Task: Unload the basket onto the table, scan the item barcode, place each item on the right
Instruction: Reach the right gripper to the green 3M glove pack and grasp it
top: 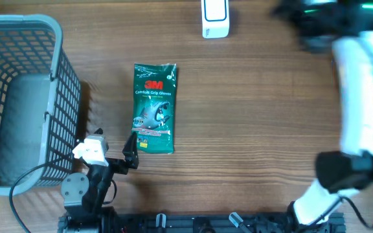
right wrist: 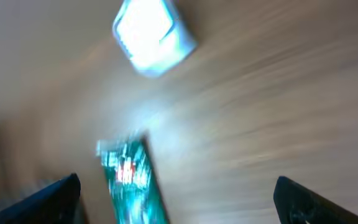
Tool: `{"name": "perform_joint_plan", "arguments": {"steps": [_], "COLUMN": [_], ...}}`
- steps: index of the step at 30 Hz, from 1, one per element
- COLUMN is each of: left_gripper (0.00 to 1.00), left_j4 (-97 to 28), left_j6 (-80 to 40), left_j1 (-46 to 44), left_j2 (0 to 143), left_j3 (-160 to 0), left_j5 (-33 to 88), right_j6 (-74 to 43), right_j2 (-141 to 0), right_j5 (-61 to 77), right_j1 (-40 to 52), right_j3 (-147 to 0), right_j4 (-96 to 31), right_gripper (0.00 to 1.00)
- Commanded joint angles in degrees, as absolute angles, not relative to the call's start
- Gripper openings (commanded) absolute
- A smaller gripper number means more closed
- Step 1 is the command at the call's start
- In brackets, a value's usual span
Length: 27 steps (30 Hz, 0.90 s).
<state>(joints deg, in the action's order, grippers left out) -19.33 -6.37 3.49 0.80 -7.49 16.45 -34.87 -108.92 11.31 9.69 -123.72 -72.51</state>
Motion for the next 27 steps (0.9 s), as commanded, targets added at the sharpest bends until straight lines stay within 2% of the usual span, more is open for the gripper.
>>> {"name": "perform_joint_plan", "arguments": {"steps": [1, 3, 6, 14, 19, 22, 24, 27], "left_gripper": [1.0, 1.0, 1.0, 1.0, 1.0, 1.0, 1.0, 1.0], "left_j4": [-19.2, -19.2, -19.2, -19.2, -19.2, -19.2, -19.2, -19.2], "left_j6": [-6.7, -6.7, -6.7, -6.7, -6.7, -6.7, -6.7, -6.7], "left_j1": [3.2, 3.2, 3.2, 3.2, 3.2, 3.2, 3.2, 3.2], "left_j2": [0.4, 0.4, 0.4, 0.4, 0.4, 0.4, 0.4, 0.4], "left_j3": [-7.3, -7.3, -7.3, -7.3, -7.3, -7.3, -7.3, -7.3], "left_j5": [17.1, 17.1, 17.1, 17.1, 17.1, 17.1, 17.1, 17.1], "right_j6": [-28.6, -28.5, -28.6, -27.3, -25.5, -26.3, -29.6, -32.3], "right_j2": [-115.4, -120.2, -124.6, -136.7, -140.6, -142.0, -142.8, -144.0], "right_j5": [14.7, 13.5, 8.3, 7.3, 7.2, 4.6, 0.6, -0.4], "right_j1": [24.5, 32.1, 37.6, 44.3, 45.8, 45.8, 45.6, 45.3], "right_j3": [-119.9, -119.5, -119.5, -119.5, -119.5, -119.5, -119.5, -119.5], "right_j4": [-68.6, -64.6, -61.1, -58.5, -56.5, -56.7, -59.0, -65.0], "right_gripper": [1.0, 1.0, 1.0, 0.99, 0.9, 0.75, 0.69, 0.69]}}
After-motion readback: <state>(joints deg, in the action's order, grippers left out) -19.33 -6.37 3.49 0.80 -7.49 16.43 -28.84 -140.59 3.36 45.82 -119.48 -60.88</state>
